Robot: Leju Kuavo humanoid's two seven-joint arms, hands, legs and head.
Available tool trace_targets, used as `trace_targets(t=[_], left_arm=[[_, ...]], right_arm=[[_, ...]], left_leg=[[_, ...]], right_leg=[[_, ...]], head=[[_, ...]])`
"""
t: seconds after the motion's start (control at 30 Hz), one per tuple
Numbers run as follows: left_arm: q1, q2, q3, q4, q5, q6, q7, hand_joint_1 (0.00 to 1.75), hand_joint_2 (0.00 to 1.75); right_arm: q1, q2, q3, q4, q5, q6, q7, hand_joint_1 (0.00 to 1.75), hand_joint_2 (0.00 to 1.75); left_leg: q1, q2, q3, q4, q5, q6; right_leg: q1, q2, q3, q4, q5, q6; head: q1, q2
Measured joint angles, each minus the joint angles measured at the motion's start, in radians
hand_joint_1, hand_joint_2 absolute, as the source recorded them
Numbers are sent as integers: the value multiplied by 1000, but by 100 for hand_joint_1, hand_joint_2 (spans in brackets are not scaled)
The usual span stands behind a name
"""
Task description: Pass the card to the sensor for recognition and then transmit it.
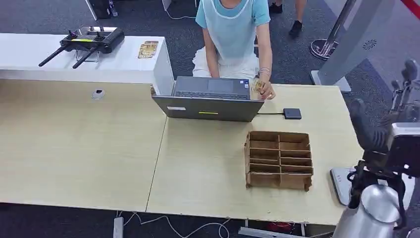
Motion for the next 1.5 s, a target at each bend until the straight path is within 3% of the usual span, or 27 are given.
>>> trace_targets(t=[0.17, 0.27, 0.37, 0.43, 0.5, 0.53, 0.6, 0.67, 0.8, 0.87, 0.93, 1.07, 1.27, 1.4, 1.43, 1.5], left_arm=[[0, -2, 17, 0, 10, 5, -3, 0, 0], [2, -4, 24, 0, 16, 5, -3, 0, 0], [1, -4, 32, 0, 16, 5, -3, 0, 0], [2, -5, 35, 0, 16, 6, -3, 0, 0], [1, -5, 37, 0, 18, 10, -3, 0, 0], [1, -5, 38, 0, 21, 13, -3, 0, 0], [1, -5, 38, 0, 27, 14, -3, 0, 0], [0, -5, 39, 0, 32, 15, -3, 0, 0], [-1, -4, 39, 0, 34, 22, -3, 0, 0], [-1, -4, 40, 0, 34, 22, -3, 0, 0], [0, -4, 42, 0, 36, 22, -3, 0, 0], [-1, -5, 54, 0, 43, 22, -3, 0, 0], [-1, -5, 56, 0, 46, 22, -3, 0, 0], [0, -5, 57, 0, 51, 22, -4, 0, 0], [0, -5, 58, 0, 51, 22, -3, 0, 0], [-1, -5, 60, 0, 51, 22, -3, 0, 0]], right_arm=[[129, -12, 80, -63, 146, -93, -23, 0, 0], [224, -60, 141, -67, 393, -203, 24, 0, 0], [269, -92, 174, -65, 463, -258, 45, 0, 0], [306, -113, 195, -62, 600, -281, 108, 0, 0], [341, -137, 229, -54, 788, -296, 198, 0, 0], [356, -156, 253, -44, 886, -290, 277, 0, 0], [376, -230, 331, -15, 992, -267, 493, 0, 0], [375, -312, 424, 17, 1006, -255, 685, 0, 0], [367, -424, 570, 57, 1015, -247, 843, 0, 0], [366, -460, 613, 65, 1015, -239, 838, 0, 0], [373, -464, 622, 70, 1015, -239, 783, 0, 0], [402, -425, 592, 73, 957, -247, 589, 0, 0], [416, -391, 565, 73, 935, -252, 559, 0, 0], [435, -339, 520, 65, 885, -243, 458, 0, 0], [437, -327, 512, 62, 884, -239, 450, 0, 175], [445, -311, 493, 55, 875, -233, 438, 0, 175]], left_leg=[[0, 2, 1, 0, 0, 0], [0, 1, 0, 0, -1, 1], [0, 1, 0, 0, -1, 2], [-1, 1, 0, 0, -1, 2], [0, 1, 0, 0, -1, 2], [0, 1, 0, 0, -1, 2], [-1, 1, -1, 0, -1, 2], [-1, 1, 0, 0, -1, 2], [-1, 1, 0, 0, -1, 2], [-1, 1, 0, 0, -1, 2], [-1, 1, 0, 0, -1, 2], [0, 1, 0, 0, -1, 2], [0, 1, 0, 0, -1, 2], [0, 1, 0, 0, -1, 2], [-1, 1, 1, 0, -1, 2], [-1, 1, 0, 0, -1, 2]], right_leg=[[0, 1, 0, -1, 0, 0], [-1, 0, 0, -1, 0, 0], [-1, 1, 1, -1, 0, 0], [-1, 0, 1, -1, 0, 0], [0, 0, 1, -1, 0, 0], [0, 1, 1, -1, 0, 0], [-1, 1, 1, -1, 0, 0], [-1, 1, 1, -1, 0, 0], [-1, 0, 1, -1, 0, 0], [-1, 0, 0, -1, 0, 0], [-1, 0, 0, -1, 0, 0], [0, 1, 0, -1, 0, 0], [0, 1, 0, -1, 0, 0], [0, 1, 0, -1, 0, 0], [-1, 1, 0, -1, 0, 0], [-1, 1, 0, -1, 0, 0]], head=[[0, 0], [0, 0], [0, 0], [0, 0], [0, 0], [0, 0], [0, 0], [0, 0], [0, 0], [0, 0], [0, 0], [0, 0], [0, 0], [0, 0], [0, 0], [0, 0]])
